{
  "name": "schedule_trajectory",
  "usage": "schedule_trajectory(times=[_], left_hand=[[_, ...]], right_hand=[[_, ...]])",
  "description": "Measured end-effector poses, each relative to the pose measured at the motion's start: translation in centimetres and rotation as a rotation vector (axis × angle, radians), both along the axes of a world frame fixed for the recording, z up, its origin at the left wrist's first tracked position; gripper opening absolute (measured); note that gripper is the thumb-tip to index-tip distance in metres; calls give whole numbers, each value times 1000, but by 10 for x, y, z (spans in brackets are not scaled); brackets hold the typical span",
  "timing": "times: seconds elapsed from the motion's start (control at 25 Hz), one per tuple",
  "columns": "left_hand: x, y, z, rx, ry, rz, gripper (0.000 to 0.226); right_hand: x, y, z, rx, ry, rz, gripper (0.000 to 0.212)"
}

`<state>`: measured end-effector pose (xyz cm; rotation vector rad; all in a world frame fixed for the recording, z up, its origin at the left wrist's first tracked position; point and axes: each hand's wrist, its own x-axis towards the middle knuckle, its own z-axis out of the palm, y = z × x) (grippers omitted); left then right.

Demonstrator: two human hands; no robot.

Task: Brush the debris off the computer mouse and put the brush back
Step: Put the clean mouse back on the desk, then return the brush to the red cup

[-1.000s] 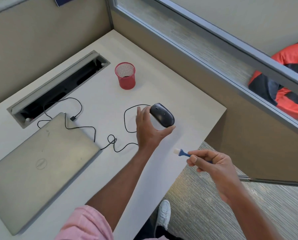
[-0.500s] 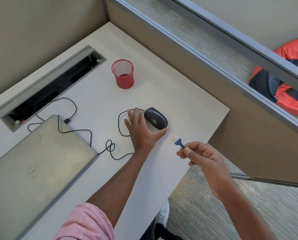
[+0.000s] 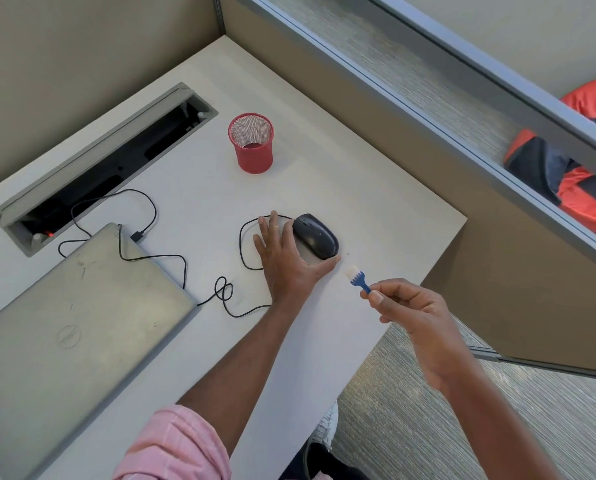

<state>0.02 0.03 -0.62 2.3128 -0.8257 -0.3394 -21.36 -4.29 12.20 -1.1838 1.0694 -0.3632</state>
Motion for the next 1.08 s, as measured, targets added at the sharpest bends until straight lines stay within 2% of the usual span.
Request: schedule_trajectory(times=[0.4,0.76,0.96,1.08], left_hand=[[0,2,0,49,-7,0,121],[4,16,-2,84,-1,49,143],[13,39,-8,145,-12,-23,146],[15,44,-11,200,-45,-90,151]], right_hand=[[-2,-3,5,-6,-12,-14,19],[26,-33,17,-101,-49,31,38],[88,-71,24,-224,-65,103,10],[140,-95,27,-335,-49,115,8]])
